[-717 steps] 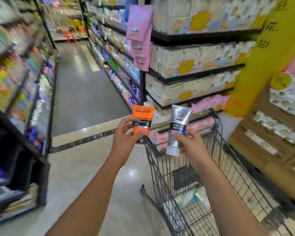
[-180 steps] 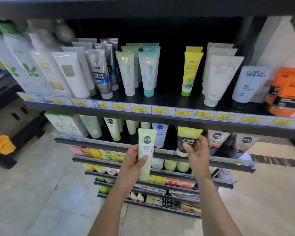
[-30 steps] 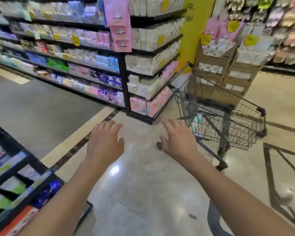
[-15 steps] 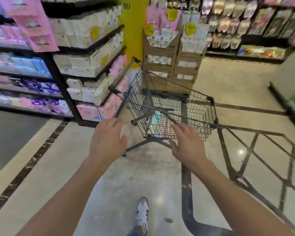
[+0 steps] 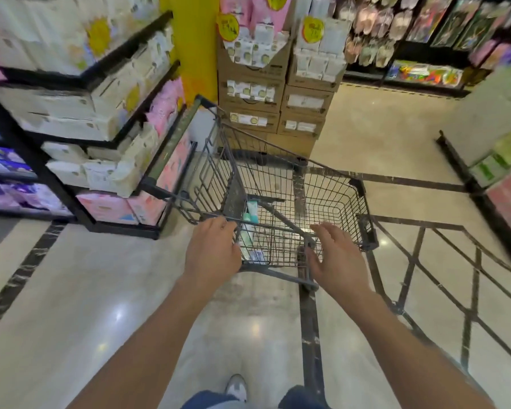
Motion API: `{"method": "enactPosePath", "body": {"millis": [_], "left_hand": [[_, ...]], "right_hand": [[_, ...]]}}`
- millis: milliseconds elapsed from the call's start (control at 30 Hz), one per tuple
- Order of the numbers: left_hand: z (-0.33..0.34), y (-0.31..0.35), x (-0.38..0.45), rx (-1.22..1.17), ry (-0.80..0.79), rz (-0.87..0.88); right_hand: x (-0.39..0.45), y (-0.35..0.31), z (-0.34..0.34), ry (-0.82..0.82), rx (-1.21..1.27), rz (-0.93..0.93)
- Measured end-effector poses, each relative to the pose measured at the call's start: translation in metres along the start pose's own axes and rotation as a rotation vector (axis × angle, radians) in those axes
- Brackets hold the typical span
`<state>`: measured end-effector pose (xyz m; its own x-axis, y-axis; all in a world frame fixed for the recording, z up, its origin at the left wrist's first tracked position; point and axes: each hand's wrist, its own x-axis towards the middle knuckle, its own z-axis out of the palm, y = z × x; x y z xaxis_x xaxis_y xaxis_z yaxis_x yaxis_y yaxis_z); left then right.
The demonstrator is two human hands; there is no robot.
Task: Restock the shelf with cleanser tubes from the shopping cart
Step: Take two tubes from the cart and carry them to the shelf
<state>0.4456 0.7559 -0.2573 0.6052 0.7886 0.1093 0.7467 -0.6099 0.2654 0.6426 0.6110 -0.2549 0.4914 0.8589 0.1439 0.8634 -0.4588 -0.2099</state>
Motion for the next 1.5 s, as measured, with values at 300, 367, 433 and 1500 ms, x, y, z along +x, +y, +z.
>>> {"method": "enactPosePath", "body": {"millis": [300,367,433,1500], "left_hand": [[0.040,-0.014,0.102,0.021,-0.103,-0.024],[0.052,-0.014,0.128,0.029,-0.131,-0.044],[0.066,-0.013,0.157,0.054,-0.165,-0.066],[0.505,-0.064,0.381,-0.153,-0.642,-0.730]], "right_hand": [[0.108,0.021,0.052,-0.080,0.082,0.015],[0.139,0.028,0.066,-0.120,0.090,0.011],[0.175,0.035,0.080,-0.162,0.093,0.008],[0.455,0.105,0.536,-0.839,0.211,0.120]]}}
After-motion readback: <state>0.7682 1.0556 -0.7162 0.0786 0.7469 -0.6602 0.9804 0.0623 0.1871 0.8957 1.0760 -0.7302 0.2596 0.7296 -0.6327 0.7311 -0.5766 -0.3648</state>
